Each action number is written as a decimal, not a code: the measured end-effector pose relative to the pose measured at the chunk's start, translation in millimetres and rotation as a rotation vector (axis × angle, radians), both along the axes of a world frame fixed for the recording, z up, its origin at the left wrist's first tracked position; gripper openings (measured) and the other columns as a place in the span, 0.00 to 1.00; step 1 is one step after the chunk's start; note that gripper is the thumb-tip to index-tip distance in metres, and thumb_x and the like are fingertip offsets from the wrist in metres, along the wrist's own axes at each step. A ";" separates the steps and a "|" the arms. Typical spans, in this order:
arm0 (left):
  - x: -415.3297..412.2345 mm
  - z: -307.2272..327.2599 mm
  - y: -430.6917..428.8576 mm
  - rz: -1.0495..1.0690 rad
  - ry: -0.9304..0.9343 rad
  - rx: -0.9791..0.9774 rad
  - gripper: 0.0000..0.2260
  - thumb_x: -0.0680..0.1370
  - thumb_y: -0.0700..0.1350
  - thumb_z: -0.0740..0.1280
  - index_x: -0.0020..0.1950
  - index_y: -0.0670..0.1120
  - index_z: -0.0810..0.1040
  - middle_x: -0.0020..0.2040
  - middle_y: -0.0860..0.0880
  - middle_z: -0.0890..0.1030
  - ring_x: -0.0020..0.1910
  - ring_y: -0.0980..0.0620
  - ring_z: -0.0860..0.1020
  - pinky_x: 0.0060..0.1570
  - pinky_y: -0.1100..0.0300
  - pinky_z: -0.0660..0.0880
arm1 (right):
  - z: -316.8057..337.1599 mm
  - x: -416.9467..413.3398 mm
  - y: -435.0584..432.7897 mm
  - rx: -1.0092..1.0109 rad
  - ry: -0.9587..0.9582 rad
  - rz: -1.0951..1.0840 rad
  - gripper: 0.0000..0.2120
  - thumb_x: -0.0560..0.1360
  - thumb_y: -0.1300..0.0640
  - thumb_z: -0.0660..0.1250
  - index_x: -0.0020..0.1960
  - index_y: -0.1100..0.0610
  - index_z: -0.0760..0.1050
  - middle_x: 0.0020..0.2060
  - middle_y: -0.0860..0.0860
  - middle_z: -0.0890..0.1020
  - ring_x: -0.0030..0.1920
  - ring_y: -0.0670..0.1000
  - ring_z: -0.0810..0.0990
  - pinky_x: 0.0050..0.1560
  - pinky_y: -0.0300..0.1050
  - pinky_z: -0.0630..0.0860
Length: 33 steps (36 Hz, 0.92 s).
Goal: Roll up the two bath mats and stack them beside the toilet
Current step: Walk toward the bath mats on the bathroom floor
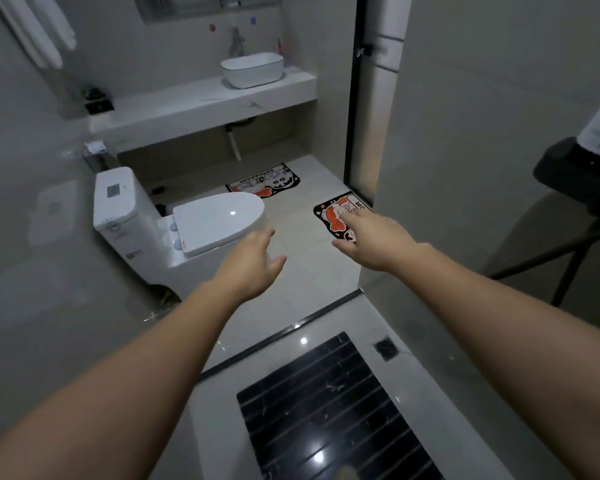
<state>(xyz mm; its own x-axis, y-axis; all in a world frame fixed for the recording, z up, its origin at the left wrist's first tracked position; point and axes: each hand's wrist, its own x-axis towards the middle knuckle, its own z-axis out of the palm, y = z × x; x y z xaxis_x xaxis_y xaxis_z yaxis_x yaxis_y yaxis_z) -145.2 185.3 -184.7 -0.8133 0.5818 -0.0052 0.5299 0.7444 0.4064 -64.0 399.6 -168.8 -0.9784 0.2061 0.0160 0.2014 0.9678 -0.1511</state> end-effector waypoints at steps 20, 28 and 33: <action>-109.6 -54.8 22.8 0.063 -0.102 0.035 0.27 0.79 0.53 0.62 0.75 0.45 0.60 0.74 0.46 0.64 0.72 0.48 0.64 0.70 0.54 0.61 | -56.7 -103.8 45.4 -0.070 -0.106 0.016 0.23 0.77 0.43 0.59 0.65 0.57 0.68 0.59 0.57 0.75 0.56 0.59 0.76 0.52 0.53 0.75; -204.8 -64.3 21.4 0.016 -0.141 0.034 0.27 0.79 0.52 0.62 0.75 0.46 0.60 0.74 0.47 0.65 0.72 0.48 0.65 0.71 0.53 0.63 | -70.4 -187.0 44.7 -0.058 -0.141 -0.017 0.22 0.77 0.42 0.58 0.64 0.56 0.68 0.57 0.56 0.75 0.53 0.58 0.76 0.51 0.54 0.76; -263.0 -69.2 22.6 -0.014 -0.159 0.026 0.26 0.78 0.52 0.63 0.74 0.46 0.62 0.73 0.46 0.67 0.70 0.47 0.67 0.69 0.52 0.65 | -72.3 -239.7 45.7 -0.046 -0.119 -0.038 0.23 0.77 0.42 0.58 0.66 0.56 0.68 0.59 0.55 0.76 0.55 0.58 0.77 0.51 0.53 0.76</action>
<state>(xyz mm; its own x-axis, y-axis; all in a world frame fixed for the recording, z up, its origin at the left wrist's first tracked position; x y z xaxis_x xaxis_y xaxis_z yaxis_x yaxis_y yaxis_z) -408.1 207.9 -253.9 -0.7951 0.5950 -0.1178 0.4681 0.7254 0.5046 -303.7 445.3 -241.1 -0.9642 0.2412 -0.1101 0.2573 0.9515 -0.1684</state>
